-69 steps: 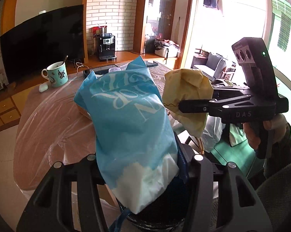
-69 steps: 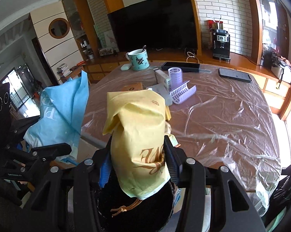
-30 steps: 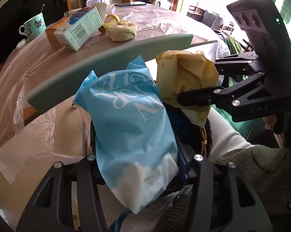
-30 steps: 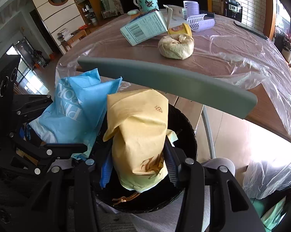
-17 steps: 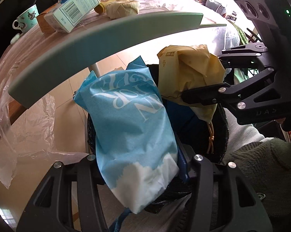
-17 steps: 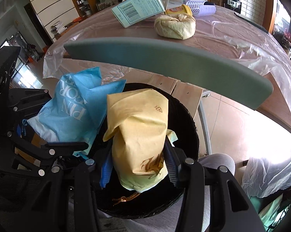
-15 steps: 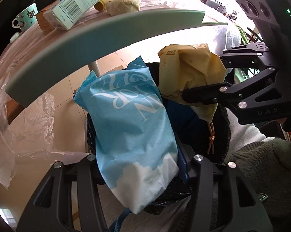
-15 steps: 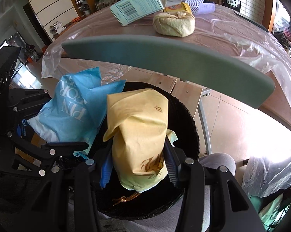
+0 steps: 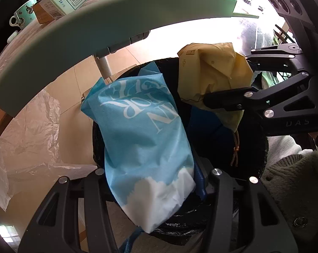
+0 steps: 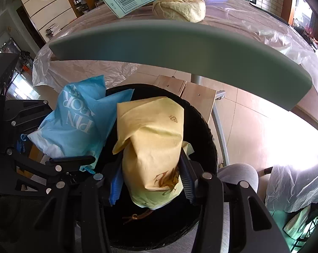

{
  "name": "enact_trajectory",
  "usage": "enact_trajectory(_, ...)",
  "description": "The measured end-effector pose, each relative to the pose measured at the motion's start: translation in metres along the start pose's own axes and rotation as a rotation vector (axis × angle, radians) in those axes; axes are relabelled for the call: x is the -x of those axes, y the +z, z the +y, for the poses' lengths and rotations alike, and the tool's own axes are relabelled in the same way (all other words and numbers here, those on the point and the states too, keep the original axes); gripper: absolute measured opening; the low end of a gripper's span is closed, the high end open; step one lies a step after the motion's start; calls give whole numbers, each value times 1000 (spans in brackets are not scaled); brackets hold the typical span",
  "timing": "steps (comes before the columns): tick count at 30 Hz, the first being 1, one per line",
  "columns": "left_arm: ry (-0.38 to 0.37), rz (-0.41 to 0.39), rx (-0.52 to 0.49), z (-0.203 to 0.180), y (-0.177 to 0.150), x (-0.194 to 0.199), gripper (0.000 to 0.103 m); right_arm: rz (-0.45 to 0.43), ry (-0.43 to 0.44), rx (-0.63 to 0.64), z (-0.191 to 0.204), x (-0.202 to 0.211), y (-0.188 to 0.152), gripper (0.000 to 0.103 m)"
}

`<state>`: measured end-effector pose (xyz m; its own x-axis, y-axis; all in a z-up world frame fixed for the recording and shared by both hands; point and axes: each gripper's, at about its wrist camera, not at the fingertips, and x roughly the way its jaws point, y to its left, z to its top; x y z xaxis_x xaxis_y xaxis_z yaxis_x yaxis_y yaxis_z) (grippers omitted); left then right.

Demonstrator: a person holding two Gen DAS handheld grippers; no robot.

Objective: Collect trash
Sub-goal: 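Open the left tool over the bin while the right tool releases the yellow bag, then move both tools back toward the medicine box and tissue ball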

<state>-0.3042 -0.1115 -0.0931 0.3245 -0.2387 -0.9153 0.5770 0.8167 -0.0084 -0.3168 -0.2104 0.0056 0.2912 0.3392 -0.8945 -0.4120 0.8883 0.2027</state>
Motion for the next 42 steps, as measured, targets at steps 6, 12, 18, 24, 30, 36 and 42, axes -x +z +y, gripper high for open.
enact_trajectory(6, 10, 12, -16, -1, 0, -3, 53, 5, -14, -1, 4, 2, 2, 47)
enact_trajectory(12, 20, 18, 0, 1, 1, -4, 55, 9, -23, -3, 9, 2, 3, 47)
enact_trajectory(18, 14, 19, 31, 14, 2, -7, 71, 6, -37, -8, 6, -2, 2, 57)
enact_trajectory(24, 19, -24, 50, 17, 2, 9, 84, -49, -64, 2, 4, 19, 1, 79)
enact_trajectory(30, -9, -202, 32, 16, 0, 86, 84, -255, -130, 87, 17, 97, 5, 92)
enact_trajectory(36, 172, -604, 122, 33, 22, 168, 102, -605, -153, -13, 9, 151, 35, 99)
enact_trajectory(42, 142, -492, 95, 64, 67, 143, 102, -397, -100, -32, -7, 100, 85, 99)
